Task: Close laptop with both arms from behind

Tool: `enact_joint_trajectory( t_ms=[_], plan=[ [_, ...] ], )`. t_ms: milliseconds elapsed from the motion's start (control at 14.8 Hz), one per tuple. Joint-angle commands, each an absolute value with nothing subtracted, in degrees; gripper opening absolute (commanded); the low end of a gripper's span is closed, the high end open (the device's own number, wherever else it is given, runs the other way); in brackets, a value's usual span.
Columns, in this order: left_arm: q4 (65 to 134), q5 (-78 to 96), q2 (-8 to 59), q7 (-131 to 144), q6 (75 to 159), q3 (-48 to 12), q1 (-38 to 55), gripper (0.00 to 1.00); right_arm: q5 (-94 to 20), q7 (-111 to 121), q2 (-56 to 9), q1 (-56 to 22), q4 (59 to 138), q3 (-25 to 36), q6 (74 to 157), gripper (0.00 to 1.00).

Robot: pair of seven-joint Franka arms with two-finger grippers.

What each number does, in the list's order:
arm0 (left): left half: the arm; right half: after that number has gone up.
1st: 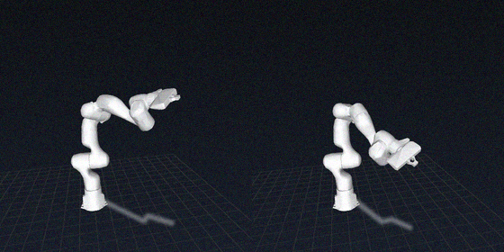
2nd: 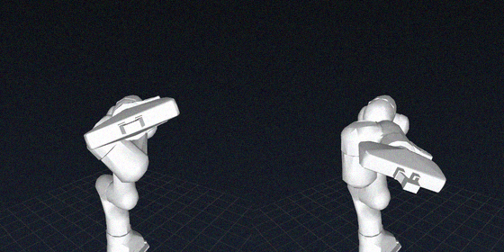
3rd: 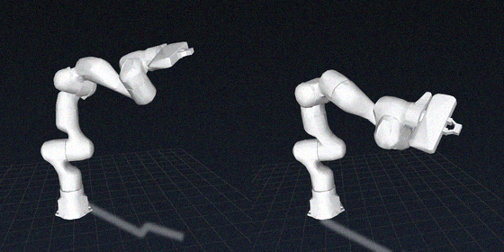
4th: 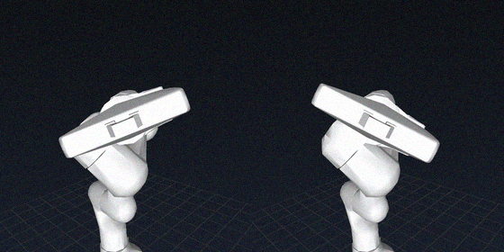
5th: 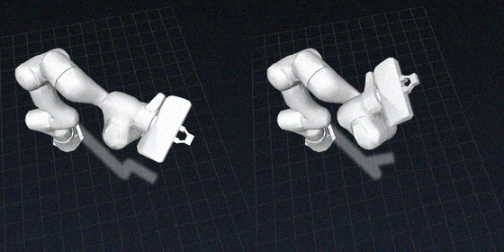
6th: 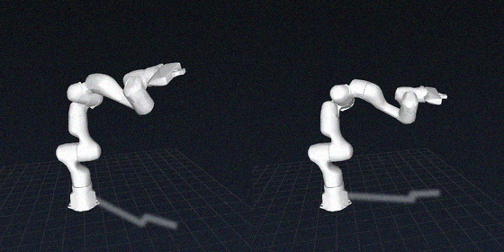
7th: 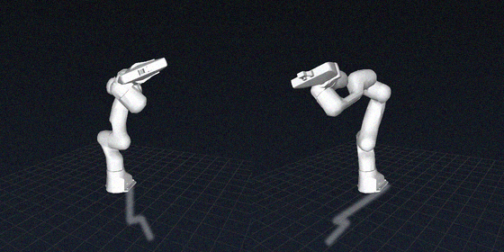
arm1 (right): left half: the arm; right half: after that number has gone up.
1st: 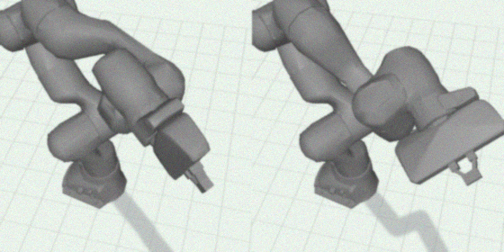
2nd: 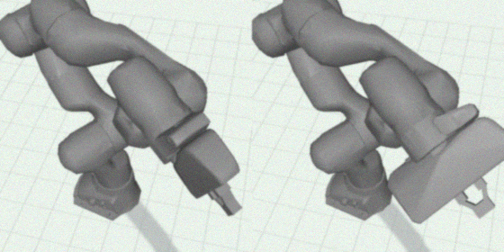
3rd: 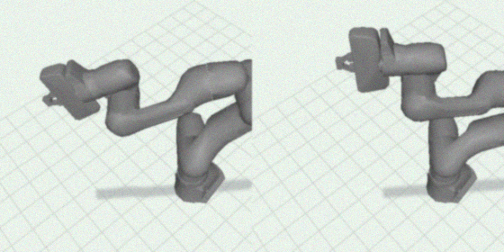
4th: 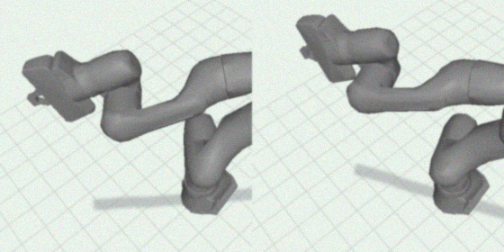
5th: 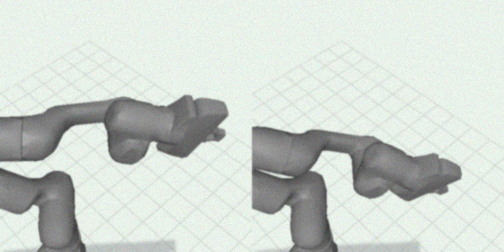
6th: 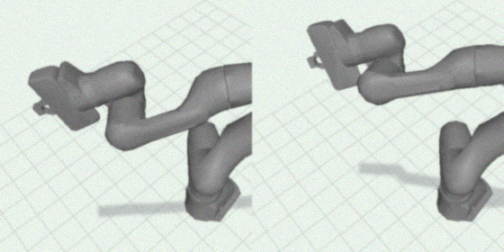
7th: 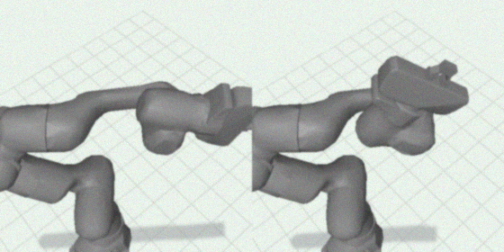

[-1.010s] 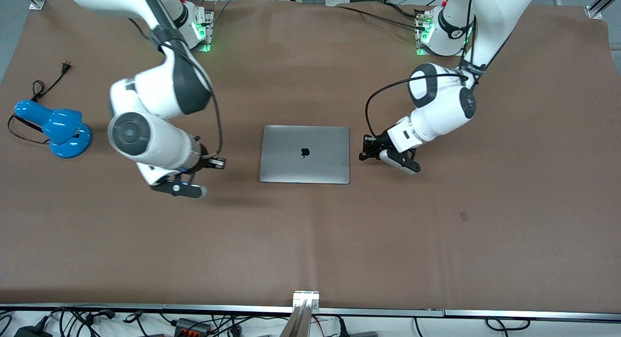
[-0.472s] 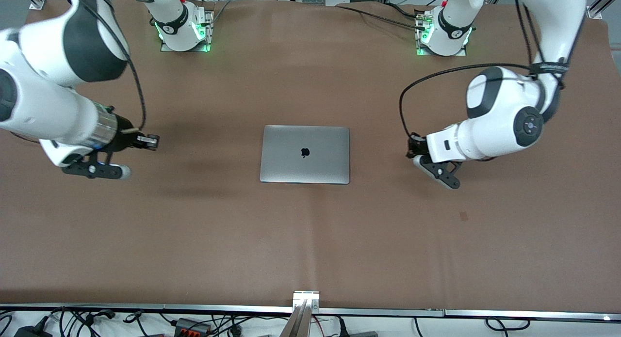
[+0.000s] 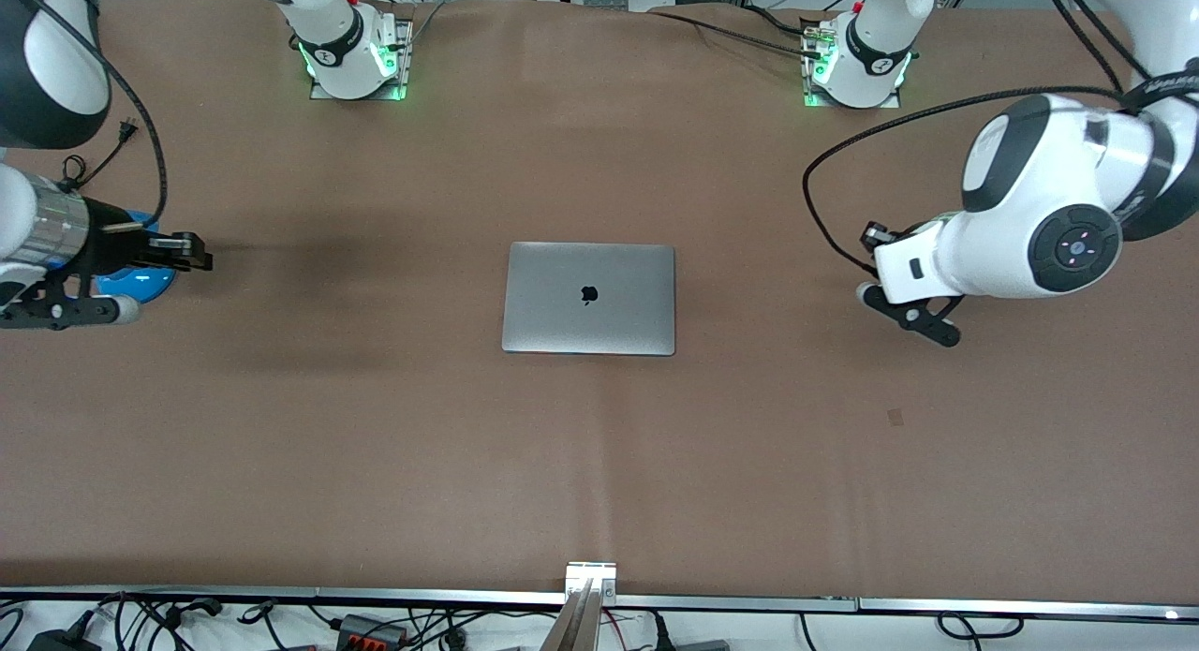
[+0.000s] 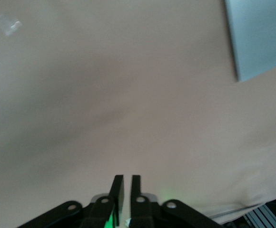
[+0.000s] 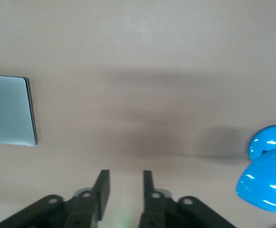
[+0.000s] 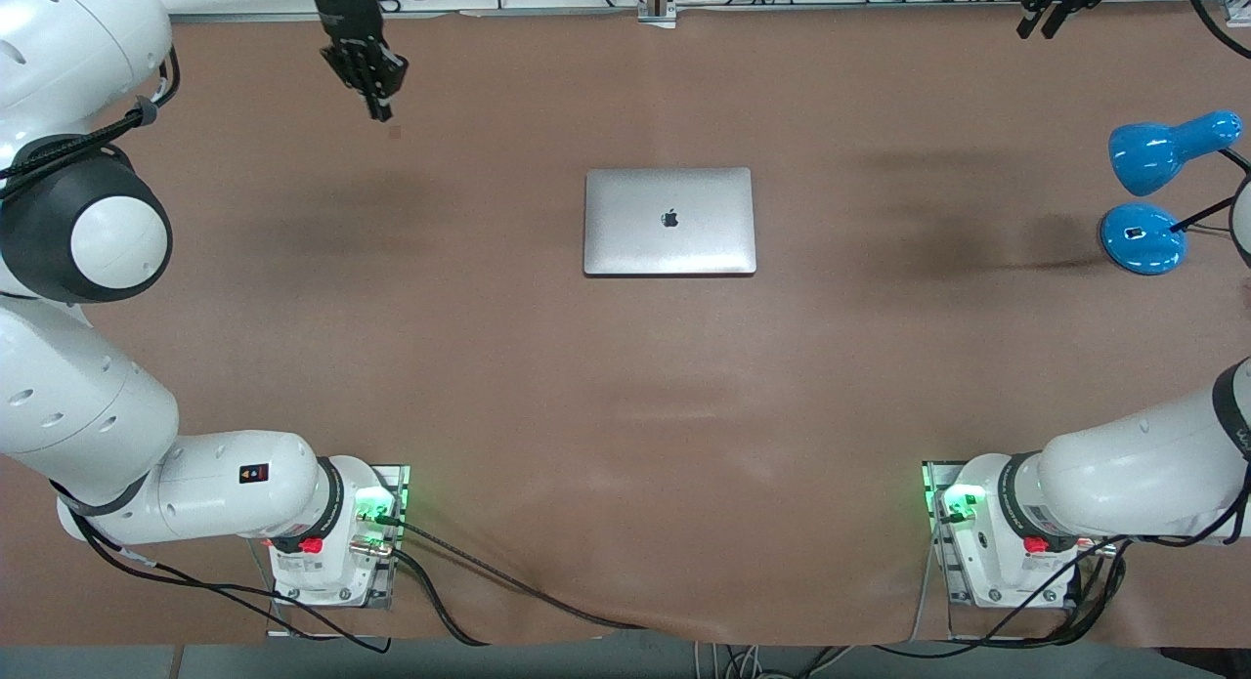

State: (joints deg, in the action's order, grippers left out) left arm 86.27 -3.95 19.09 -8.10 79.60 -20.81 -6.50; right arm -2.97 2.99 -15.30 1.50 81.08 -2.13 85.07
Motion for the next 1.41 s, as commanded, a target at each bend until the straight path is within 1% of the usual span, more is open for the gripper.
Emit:
enact_joint_trajectory(
  t_ms=[0,135,269,404,539,606,674,808,876,1078,1347],
  plan=[
    [77.98,-8.78,19.16,-2.91,72.34,-20.57,-6.5,1.0,-2.02,5.27,-12.05,2.81,82.26,-3.16,84.81,1.0],
    [74.02,-8.79,18.99,-2.98,70.94,-20.65,-7.64,1.0,-1.76,4.66,-8.2,3.08,85.32,-3.16,86.91,1.0],
    [70.85,-8.09,18.64,-2.81,69.52,-20.66,-9.14,1.0,-1.41,4.57,-3.71,3.08,91.2,-3.16,92.78,1.0],
    [71.89,-7.47,15.14,-2.38,73.72,-19.35,-8.36,1.0,-0.97,4.92,-0.37,3.34,95.43,-3.16,96.32,1.0],
    [79.15,-3.28,8.82,1.21,79.07,-9.54,-1.8,1.0,-1.14,4.57,2.01,4.21,98.16,-3.25,95.81,1.0],
    [83.45,-1.86,5.74,3.75,80.93,-5.93,0.68,1.0,-1.32,4.4,2.54,4.74,99.22,-3.25,96.24,1.0],
    [87.59,-1.67,2.75,5.26,82.51,-4.5,1.75,1.0,-1.14,4.48,2.98,5.27,99.75,-3.16,96.68,1.0],
    [95.5,-1.85,-3.31,5.45,90.57,-3.87,2.46,1.0,-0.97,4.48,3.25,5.8,100.98,-2.38,97.64,1.0],
    [97.89,-1.85,-4.99,4.93,94.1,-3.87,2.55,1.0,-0.88,4.48,3.25,5.8,101.16,-1.33,98.52,1.0],
    [97.65,-1.76,-3.43,4.75,94.57,-4.3,1.85,1.0,-0.79,4.57,3.25,5.8,101.69,-1.14,99.14,1.0],
    [96.86,-1.85,-3.43,4.92,93.0,-5.8,2.29,1.0,-0.79,4.48,3.25,4.92,101.08,-1.32,99.23,1.0]
  ],
)
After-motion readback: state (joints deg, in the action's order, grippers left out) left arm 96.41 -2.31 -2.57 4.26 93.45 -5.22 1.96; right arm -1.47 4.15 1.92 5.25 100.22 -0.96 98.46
